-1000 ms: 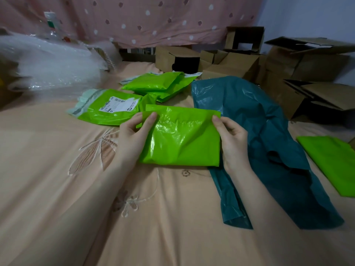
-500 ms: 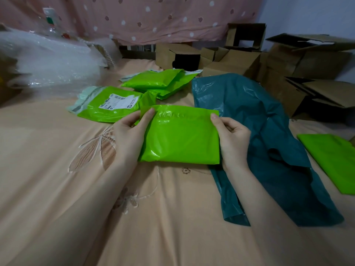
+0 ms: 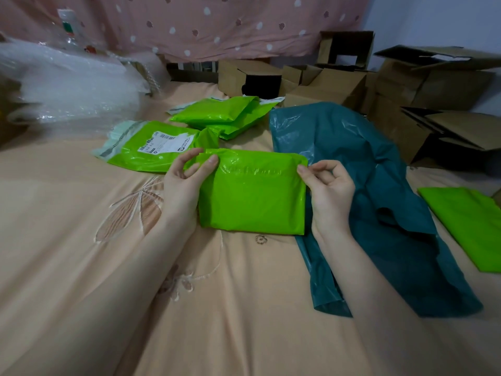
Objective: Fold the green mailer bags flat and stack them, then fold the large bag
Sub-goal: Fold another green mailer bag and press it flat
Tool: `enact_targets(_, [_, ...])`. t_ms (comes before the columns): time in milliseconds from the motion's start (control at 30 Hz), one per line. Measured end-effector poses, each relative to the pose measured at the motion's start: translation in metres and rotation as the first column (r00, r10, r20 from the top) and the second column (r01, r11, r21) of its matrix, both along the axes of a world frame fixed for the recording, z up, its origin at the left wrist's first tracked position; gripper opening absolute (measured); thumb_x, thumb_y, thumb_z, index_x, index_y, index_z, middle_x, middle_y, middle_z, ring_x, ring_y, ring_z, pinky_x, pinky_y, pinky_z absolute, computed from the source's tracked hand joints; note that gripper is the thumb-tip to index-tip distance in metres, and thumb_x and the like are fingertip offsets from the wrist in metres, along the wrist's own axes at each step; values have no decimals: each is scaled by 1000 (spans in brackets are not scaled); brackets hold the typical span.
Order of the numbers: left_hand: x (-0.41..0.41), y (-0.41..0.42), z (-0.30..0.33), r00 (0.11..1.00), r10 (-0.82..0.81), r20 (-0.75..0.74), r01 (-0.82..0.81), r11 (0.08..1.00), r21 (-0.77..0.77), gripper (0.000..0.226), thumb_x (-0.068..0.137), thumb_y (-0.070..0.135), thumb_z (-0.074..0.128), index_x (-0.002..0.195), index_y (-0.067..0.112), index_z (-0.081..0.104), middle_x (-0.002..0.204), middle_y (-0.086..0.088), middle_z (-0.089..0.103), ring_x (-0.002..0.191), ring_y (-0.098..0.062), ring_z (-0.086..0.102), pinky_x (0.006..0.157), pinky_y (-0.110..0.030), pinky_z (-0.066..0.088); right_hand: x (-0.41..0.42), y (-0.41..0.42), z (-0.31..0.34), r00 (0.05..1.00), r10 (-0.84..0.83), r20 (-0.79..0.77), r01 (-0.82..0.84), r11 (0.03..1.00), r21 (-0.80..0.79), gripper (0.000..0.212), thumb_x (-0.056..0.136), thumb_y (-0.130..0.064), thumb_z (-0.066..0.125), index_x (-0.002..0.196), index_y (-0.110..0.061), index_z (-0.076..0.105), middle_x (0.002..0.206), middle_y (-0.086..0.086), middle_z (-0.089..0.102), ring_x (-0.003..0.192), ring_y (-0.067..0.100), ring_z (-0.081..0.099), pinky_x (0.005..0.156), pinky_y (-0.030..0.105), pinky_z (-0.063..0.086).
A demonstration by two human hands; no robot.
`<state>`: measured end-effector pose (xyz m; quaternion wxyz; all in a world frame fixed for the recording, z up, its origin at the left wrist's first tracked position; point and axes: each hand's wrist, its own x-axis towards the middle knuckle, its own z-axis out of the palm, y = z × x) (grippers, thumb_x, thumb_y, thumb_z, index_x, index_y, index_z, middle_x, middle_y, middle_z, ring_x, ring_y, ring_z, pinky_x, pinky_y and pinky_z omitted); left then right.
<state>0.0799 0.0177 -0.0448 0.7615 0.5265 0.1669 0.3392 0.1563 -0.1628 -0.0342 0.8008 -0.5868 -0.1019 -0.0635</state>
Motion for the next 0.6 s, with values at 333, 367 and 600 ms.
enact_targets(333, [1,3,-7,991,35,-129,-14,987,162,27,78,11,73,103,15,64,55,10,67,59,-2,59,61,-16,48,6,-3,-9,999,-36,-35,30,989,-144,25,77,3,70,71,-13,52,64,1,61,58,4,56,63,20,47])
enact_targets(367, [2,5,-10,986,51,-161,-17,978,206,30,77,13,74,105,13,64,54,11,67,58,1,59,60,-13,48,7,-3,-11,998,-39,-44,30,983,-180,25,77,2,71,71,-13,53,64,1,62,59,6,57,65,22,47])
enact_targets(600, [0,4,-15,909,242,-339,-22,840,542,43,78,32,73,116,17,58,88,1,65,76,-4,60,65,-16,41,14,-5,-23,999,-41,-9,33,900,-434,18,76,-15,75,73,-23,58,71,0,72,78,19,68,85,45,53])
